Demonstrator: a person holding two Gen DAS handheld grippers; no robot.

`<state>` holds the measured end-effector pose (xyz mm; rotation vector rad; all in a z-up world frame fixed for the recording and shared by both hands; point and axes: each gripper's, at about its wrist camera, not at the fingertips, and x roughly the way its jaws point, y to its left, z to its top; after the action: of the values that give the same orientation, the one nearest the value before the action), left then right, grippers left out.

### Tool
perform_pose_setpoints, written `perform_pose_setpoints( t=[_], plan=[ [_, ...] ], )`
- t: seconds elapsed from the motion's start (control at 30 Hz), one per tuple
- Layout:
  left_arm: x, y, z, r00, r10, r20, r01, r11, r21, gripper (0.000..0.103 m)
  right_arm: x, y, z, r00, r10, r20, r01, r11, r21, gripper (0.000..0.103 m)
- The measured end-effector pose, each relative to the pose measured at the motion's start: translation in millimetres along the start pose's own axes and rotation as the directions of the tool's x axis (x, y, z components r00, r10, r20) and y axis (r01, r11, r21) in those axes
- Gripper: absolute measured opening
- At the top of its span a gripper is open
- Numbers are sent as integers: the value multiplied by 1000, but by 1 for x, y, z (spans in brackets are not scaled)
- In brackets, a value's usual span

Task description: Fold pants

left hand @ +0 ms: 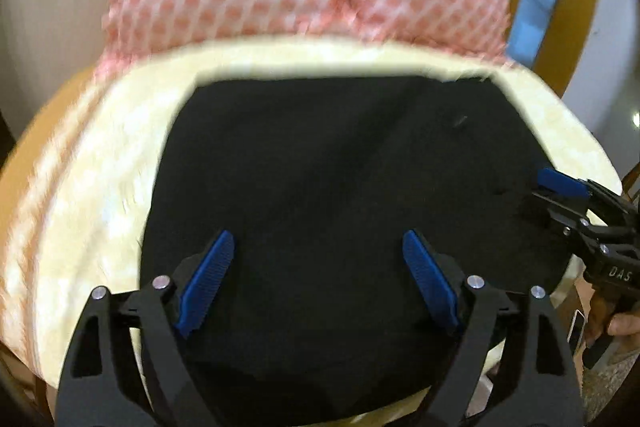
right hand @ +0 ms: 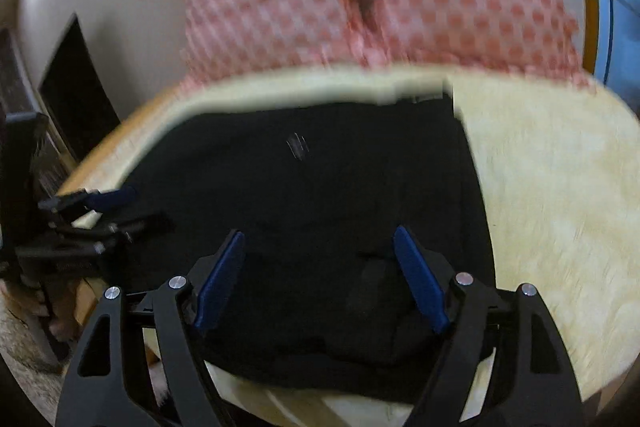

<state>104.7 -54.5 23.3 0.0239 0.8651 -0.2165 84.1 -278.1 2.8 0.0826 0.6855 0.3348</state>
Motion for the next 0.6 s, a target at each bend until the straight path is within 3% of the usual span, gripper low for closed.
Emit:
perform_pose_setpoints(
  t=[0.1,0.2,0.23,0.3,0.4,0.5,0.53,0.6],
  plan=[
    [-9,-9,-6,998,35,51,-38,998,50,85,-9,8,0,999,-41,25,42,998,-51,79],
    [-22,-14,-7,994,-11,109,6,999,52,90,-21,7,8,997,-13,81,15,1000,-22,79],
    [-19,-15,-7,994,16,104,-23,998,57,97,-18,7,10,997,-28,69,30,999,-24,79],
    [-2,-14,-8,998,56,30,-58,997,55,99,-1,7,6,996,-88,-15,88,995,-55,80],
    [-2,-10,-13,997,51,57,-54,998,46,101,0,18,5,990,-140,-23,135,979,-155,80],
    [-4,-3,-15,998,20,61,-22,999,30,101,-25,-10,30,999,-37,38,37,999,2,81],
    [-4,-2,-16,998,13,66,-15,999,28,101,-30,-33,43,999,-17,43,12,994,104,83],
    [-3,0,-17,997,8,81,-10,999,31,101,-23,-60,55,1000,20,1,-20,978,207,84]
  ],
)
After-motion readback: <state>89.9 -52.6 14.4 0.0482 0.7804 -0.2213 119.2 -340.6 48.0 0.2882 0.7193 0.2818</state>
